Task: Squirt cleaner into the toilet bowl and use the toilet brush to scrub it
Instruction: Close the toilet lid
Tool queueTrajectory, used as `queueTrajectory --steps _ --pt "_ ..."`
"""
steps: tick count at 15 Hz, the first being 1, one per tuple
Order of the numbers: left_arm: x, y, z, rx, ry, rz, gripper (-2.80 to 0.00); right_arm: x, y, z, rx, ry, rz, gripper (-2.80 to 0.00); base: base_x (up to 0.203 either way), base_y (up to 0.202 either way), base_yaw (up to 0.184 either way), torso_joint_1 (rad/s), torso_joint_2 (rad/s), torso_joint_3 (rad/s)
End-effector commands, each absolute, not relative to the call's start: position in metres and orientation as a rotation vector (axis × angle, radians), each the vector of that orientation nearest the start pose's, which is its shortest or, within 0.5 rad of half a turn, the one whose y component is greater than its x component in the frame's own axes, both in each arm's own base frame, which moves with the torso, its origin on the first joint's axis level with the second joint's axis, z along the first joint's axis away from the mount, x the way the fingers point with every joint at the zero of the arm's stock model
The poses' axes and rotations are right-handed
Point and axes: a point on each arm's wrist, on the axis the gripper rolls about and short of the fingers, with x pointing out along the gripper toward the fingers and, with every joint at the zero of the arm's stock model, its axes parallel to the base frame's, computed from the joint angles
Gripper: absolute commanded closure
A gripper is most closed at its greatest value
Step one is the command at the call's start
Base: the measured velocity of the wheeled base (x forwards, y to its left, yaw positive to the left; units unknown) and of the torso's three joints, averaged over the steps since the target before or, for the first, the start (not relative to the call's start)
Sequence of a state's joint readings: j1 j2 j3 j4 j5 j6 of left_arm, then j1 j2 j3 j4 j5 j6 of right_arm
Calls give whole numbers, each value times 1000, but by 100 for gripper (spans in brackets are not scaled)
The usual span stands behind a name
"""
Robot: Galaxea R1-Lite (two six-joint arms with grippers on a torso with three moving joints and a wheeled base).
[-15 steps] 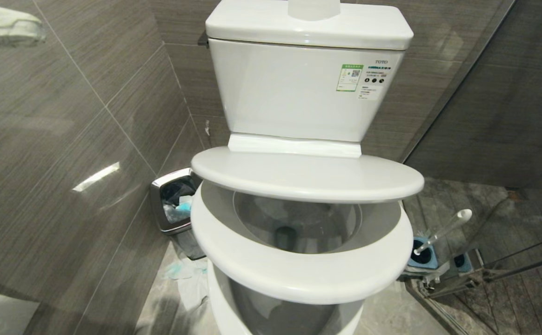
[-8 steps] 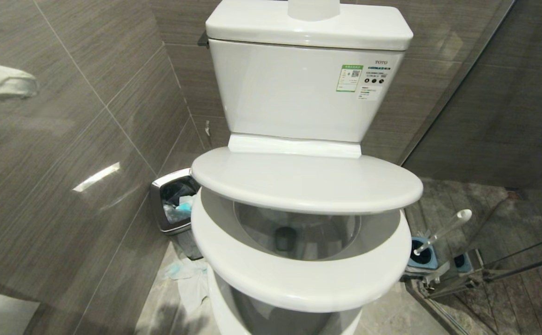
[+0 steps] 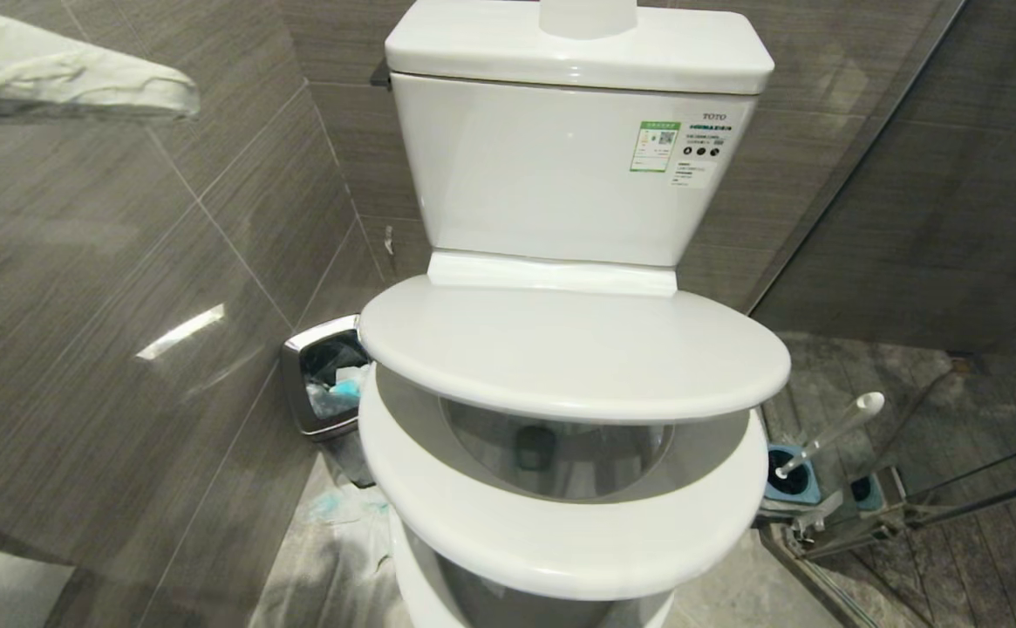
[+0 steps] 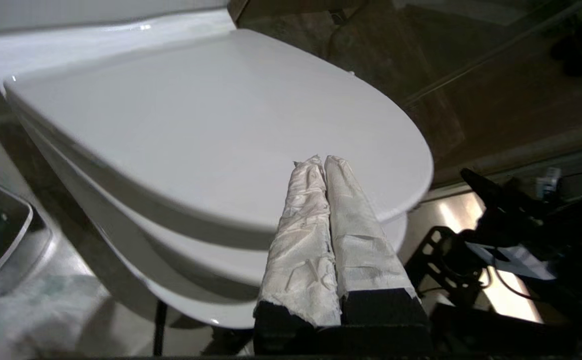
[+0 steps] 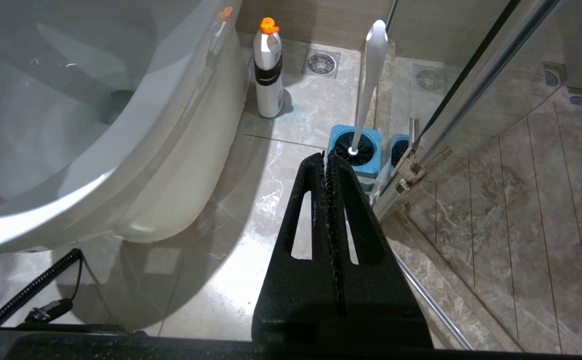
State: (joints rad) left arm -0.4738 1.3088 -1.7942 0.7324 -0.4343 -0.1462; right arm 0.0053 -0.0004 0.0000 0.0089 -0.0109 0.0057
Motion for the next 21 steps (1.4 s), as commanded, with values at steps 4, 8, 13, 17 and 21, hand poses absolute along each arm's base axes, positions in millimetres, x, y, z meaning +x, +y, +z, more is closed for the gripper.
queueTrajectory --steps 4,8,13,17,21 --pt "175 -121 377 123 294 -970 0 -23 0 75 6 9 -5 0 0 0 0 0 0 0" --pt "177 -150 337 380 335 -1042 0 -23 0 75 6 9 -5 0 0 0 0 0 0 0" --pt "183 -183 305 476 421 -1146 0 -23 0 75 6 9 -5 0 0 0 0 0 0 0" --pt "179 -193 284 528 479 -1185 0 -23 0 75 6 9 -5 0 0 0 0 0 0 0" --pt "170 -197 257 575 574 -1213 0 -23 0 75 6 9 -5 0 0 0 0 0 0 0"
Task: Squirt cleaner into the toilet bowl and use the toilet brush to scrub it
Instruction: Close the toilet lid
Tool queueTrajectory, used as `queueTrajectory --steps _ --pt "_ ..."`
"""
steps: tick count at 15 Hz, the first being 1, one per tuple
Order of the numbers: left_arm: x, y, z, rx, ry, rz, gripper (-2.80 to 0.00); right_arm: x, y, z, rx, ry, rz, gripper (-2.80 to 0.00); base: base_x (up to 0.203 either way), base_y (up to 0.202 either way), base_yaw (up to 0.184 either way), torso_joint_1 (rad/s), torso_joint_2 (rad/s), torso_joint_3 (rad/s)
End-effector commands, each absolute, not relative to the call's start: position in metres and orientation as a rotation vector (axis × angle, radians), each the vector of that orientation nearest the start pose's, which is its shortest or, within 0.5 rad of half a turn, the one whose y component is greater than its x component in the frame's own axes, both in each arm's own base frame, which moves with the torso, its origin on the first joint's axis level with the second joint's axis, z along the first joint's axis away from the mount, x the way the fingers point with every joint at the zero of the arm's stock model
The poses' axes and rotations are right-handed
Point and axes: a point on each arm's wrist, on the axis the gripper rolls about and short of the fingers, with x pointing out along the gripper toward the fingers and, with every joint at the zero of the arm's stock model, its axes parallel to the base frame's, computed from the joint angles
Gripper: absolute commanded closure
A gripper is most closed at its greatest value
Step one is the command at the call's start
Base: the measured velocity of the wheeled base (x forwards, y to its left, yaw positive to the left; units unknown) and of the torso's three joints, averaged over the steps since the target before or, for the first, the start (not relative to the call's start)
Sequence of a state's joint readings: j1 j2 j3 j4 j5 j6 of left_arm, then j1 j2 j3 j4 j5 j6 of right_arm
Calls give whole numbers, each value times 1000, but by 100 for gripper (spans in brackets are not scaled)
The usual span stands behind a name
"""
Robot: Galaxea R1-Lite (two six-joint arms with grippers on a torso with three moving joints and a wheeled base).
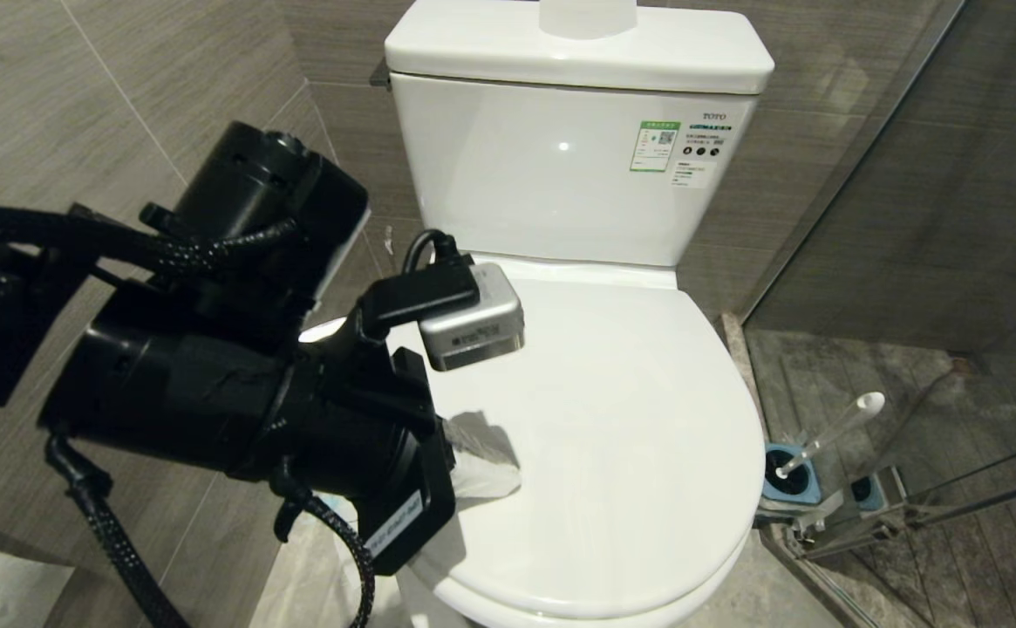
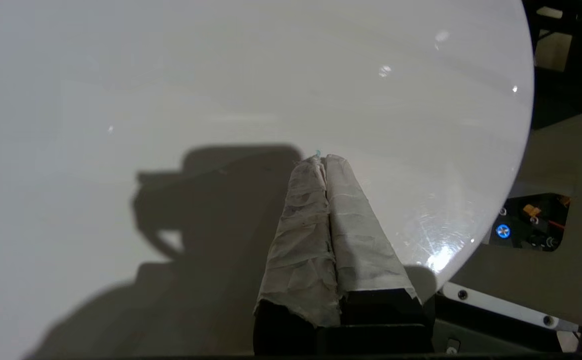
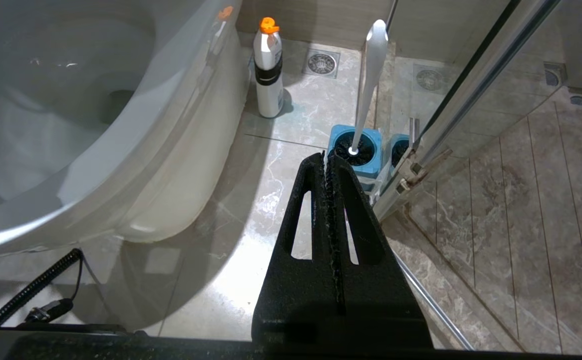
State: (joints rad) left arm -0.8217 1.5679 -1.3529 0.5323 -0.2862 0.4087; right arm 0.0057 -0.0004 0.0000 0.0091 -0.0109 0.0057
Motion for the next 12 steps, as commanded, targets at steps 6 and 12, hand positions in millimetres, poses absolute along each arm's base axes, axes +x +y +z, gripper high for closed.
queueTrajectory --steps 6,12 --pt "192 -224 223 602 555 -1187 0 -23 0 75 6 9 -5 0 0 0 0 0 0 0" --pt "210 -253 190 642 430 -1131 0 -23 0 75 6 9 -5 0 0 0 0 0 0 0"
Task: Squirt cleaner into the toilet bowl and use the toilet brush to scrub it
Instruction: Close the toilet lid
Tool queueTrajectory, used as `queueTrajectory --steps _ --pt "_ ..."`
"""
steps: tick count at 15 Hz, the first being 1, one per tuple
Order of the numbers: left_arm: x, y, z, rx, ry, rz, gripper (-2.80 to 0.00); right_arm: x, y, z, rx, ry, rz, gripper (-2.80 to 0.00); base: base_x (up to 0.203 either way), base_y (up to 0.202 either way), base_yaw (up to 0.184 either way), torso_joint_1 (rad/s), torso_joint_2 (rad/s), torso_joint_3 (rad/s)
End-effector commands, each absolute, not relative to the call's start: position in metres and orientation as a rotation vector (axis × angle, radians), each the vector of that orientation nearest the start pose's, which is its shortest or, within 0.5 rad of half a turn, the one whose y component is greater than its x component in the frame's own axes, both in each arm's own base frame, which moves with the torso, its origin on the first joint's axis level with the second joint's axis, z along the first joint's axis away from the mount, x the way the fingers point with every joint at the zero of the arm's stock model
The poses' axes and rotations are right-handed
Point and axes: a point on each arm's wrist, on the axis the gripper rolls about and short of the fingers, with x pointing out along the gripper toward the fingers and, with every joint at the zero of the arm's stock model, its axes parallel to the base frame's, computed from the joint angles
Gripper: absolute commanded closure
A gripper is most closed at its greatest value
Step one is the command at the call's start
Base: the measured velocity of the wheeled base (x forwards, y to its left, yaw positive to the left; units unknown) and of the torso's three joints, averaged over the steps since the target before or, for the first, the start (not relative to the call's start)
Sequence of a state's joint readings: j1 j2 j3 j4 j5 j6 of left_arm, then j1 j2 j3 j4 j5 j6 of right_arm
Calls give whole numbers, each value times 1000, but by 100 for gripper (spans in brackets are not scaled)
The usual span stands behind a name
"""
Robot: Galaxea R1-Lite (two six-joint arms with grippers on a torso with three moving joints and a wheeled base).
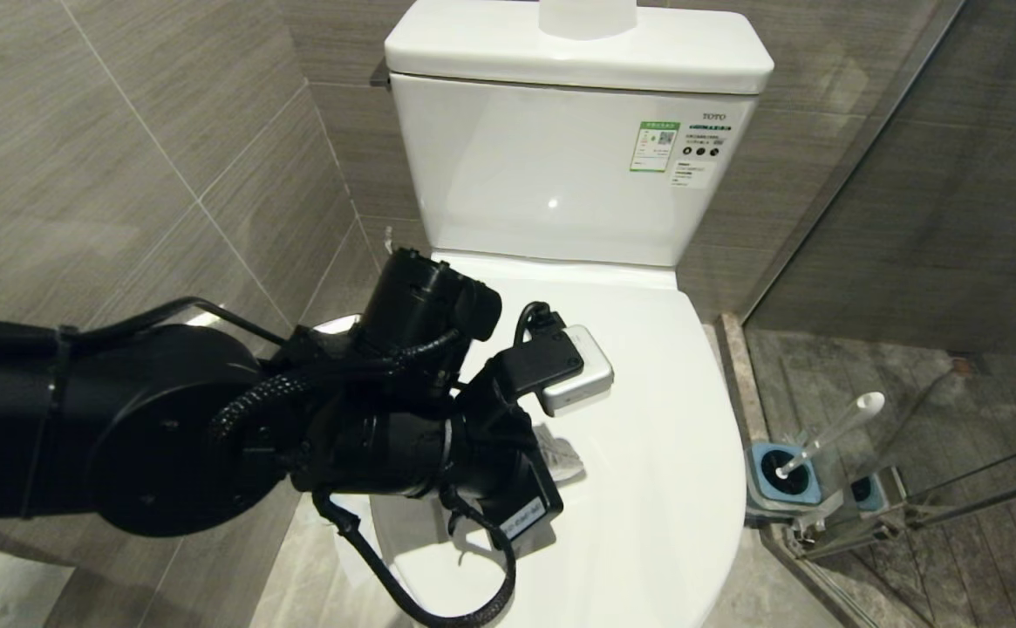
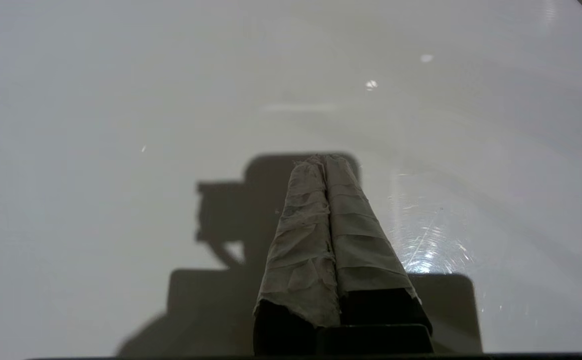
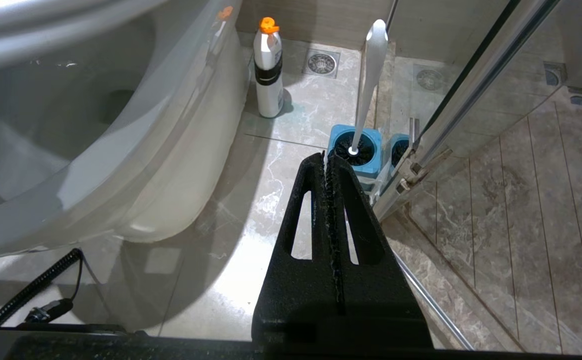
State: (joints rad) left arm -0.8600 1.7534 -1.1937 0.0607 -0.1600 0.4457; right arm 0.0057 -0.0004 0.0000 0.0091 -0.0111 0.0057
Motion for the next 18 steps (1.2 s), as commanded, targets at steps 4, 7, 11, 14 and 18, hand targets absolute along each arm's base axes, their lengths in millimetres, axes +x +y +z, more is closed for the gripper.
queueTrajectory --steps 4,7,11,14,18 --pt "192 -249 176 698 466 -1172 0 -23 0 75 6 9 -5 0 0 0 0 0 0 0" --pt "188 -252 171 705 450 -1179 0 -23 0 75 6 9 -5 0 0 0 0 0 0 0" --pt "181 -258 162 716 448 -1202 0 -23 0 75 6 9 -5 0 0 0 0 0 0 0" --pt "180 -259 157 725 463 -1208 0 -23 0 75 6 9 -5 0 0 0 0 0 0 0" --pt "177 -265 150 736 480 -1225 0 -23 0 75 6 9 -5 0 0 0 0 0 0 0"
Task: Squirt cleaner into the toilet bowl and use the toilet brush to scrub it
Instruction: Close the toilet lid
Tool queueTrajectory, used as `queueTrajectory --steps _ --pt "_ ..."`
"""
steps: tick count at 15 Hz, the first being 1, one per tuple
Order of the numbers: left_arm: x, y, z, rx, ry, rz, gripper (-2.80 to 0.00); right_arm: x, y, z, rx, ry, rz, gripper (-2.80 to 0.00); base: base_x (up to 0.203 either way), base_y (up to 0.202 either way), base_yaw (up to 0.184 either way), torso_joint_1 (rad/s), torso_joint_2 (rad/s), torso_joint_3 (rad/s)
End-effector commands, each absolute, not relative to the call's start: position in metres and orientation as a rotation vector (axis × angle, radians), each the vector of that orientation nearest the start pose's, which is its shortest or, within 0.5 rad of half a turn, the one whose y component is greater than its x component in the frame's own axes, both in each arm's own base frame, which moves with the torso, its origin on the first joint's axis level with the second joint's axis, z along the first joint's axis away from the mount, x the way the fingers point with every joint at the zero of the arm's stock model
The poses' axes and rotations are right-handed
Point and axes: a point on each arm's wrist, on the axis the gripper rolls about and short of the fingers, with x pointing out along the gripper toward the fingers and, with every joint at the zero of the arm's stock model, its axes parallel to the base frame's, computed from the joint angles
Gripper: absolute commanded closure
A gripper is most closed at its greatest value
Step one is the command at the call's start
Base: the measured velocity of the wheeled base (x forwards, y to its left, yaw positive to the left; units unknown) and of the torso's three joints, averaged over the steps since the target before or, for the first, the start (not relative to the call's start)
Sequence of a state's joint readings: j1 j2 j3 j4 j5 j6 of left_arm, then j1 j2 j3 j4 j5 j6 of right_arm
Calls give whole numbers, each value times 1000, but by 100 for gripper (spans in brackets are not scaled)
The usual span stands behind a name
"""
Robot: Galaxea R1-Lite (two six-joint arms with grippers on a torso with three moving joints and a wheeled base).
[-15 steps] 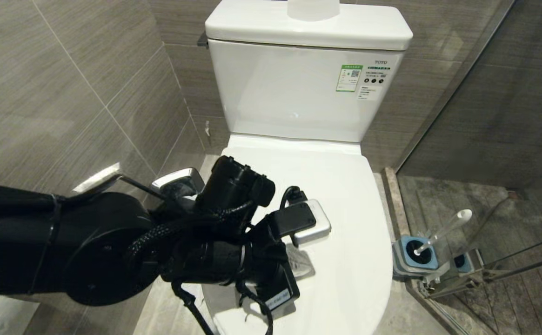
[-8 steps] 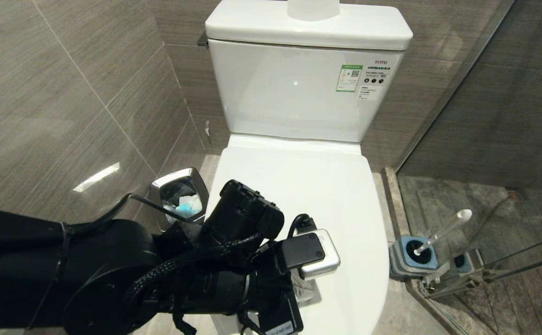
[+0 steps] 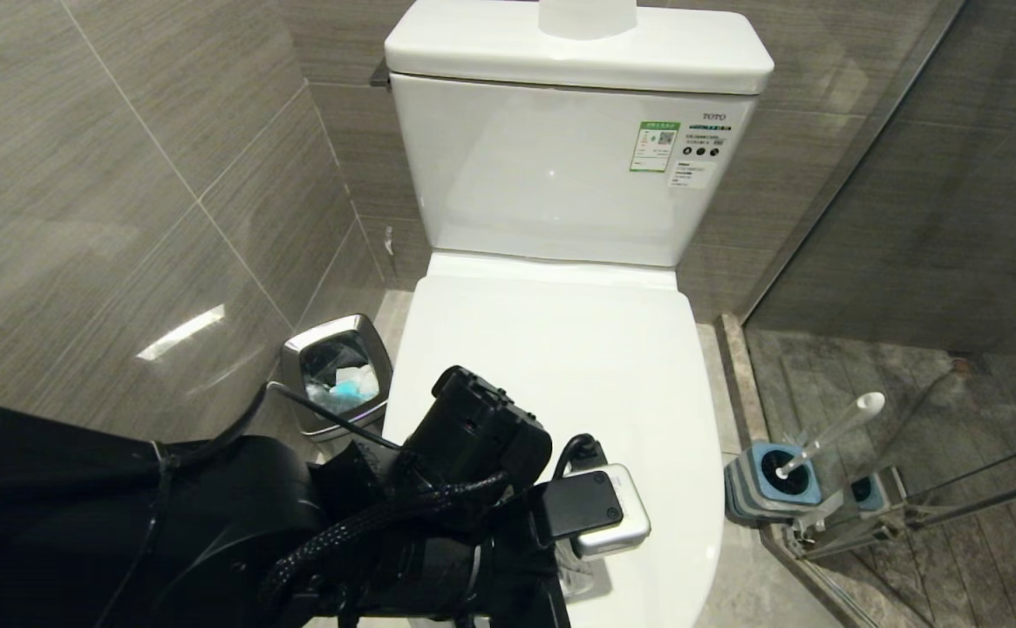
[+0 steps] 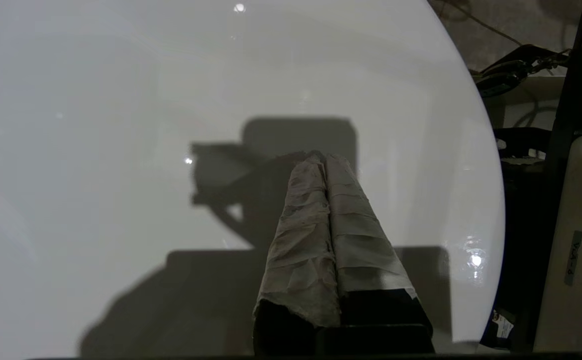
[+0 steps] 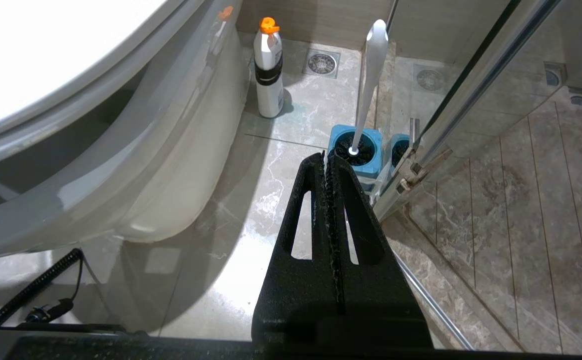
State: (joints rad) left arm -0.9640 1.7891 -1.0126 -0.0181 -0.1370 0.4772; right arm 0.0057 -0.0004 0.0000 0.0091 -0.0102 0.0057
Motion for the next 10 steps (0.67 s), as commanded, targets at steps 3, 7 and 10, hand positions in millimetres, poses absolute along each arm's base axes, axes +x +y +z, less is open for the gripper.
queueTrajectory --steps 3,7,10 --pt "174 -270 143 742 488 -1239 0 -23 0 75 6 9 -5 0 0 0 0 0 0 0" --pt "169 -269 150 727 460 -1246 0 -23 0 75 6 9 -5 0 0 0 0 0 0 0" --pt "168 -266 193 617 332 -1189 0 -23 0 75 6 9 -5 0 0 0 0 0 0 0"
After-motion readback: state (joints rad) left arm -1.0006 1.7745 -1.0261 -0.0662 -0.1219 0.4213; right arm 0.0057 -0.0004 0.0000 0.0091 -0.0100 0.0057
